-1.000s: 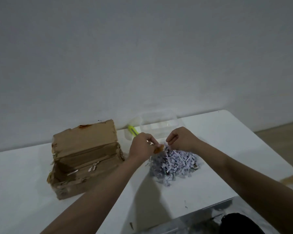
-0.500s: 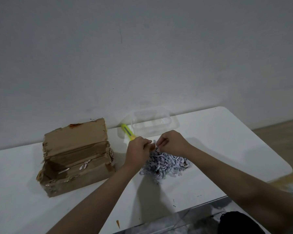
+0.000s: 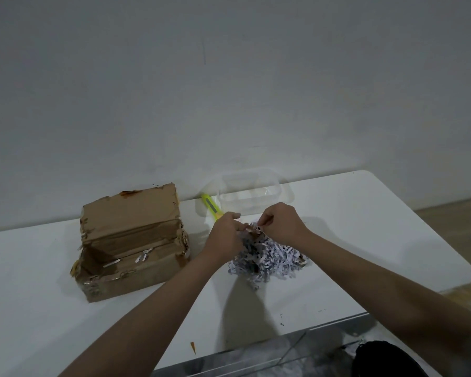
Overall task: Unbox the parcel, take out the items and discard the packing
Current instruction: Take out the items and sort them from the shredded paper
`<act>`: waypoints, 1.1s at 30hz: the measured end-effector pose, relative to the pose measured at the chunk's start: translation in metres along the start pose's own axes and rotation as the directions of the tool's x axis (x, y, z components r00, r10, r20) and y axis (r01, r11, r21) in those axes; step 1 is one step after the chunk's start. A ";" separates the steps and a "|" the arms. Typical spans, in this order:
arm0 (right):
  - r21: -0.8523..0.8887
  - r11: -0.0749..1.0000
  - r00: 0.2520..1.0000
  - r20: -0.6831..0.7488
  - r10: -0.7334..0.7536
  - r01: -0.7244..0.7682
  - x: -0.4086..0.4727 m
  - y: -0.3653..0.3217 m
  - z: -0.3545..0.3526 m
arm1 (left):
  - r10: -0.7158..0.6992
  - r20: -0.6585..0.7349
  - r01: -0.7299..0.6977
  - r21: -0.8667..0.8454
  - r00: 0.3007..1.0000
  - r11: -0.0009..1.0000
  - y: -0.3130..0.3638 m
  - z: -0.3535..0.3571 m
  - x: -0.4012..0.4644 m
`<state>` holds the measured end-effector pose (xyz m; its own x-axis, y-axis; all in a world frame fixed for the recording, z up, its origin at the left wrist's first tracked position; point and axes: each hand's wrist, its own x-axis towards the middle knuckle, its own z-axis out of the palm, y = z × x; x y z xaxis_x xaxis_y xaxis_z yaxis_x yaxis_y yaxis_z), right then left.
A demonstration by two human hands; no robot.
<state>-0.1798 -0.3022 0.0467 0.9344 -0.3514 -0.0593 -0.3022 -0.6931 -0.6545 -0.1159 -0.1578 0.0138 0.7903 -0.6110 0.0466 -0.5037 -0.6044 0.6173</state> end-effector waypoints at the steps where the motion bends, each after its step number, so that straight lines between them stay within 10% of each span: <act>1: -0.021 1.000 1.000 -0.012 -0.008 0.008 0.001 -0.001 0.000 | 0.015 0.009 -0.015 0.010 1.000 1.000 -0.001 -0.005 -0.001; 6: -0.097 0.995 0.998 -0.055 -0.027 0.021 0.008 -0.025 0.002 | 0.011 -0.129 0.009 0.154 0.992 0.988 -0.012 -0.033 -0.013; 13: -0.041 0.987 0.988 0.020 -0.156 0.157 0.016 -0.075 0.047 | 0.024 0.244 -0.155 0.535 0.970 0.831 -0.058 -0.084 -0.043; 20: 0.063 0.976 0.964 0.158 -0.215 0.207 0.014 -0.134 0.126 | -0.222 -0.267 0.309 0.354 0.938 0.883 -0.156 -0.134 -0.101; 26: -0.286 0.946 0.924 0.381 -0.036 0.155 0.028 -0.162 0.179 | -0.260 -0.136 0.284 0.210 0.956 0.935 -0.208 -0.133 -0.131; 33: -0.167 0.959 0.901 0.410 -0.143 0.228 0.042 -0.182 0.221 | -0.152 -0.129 0.165 0.092 0.980 0.982 -0.216 -0.130 -0.135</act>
<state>-0.0445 -0.0521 -0.0032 0.9624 0.0406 -0.2687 -0.1080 -0.8502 -0.5153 -0.0680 0.1217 -0.0241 0.8960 -0.4409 0.0528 -0.3967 -0.7413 0.5413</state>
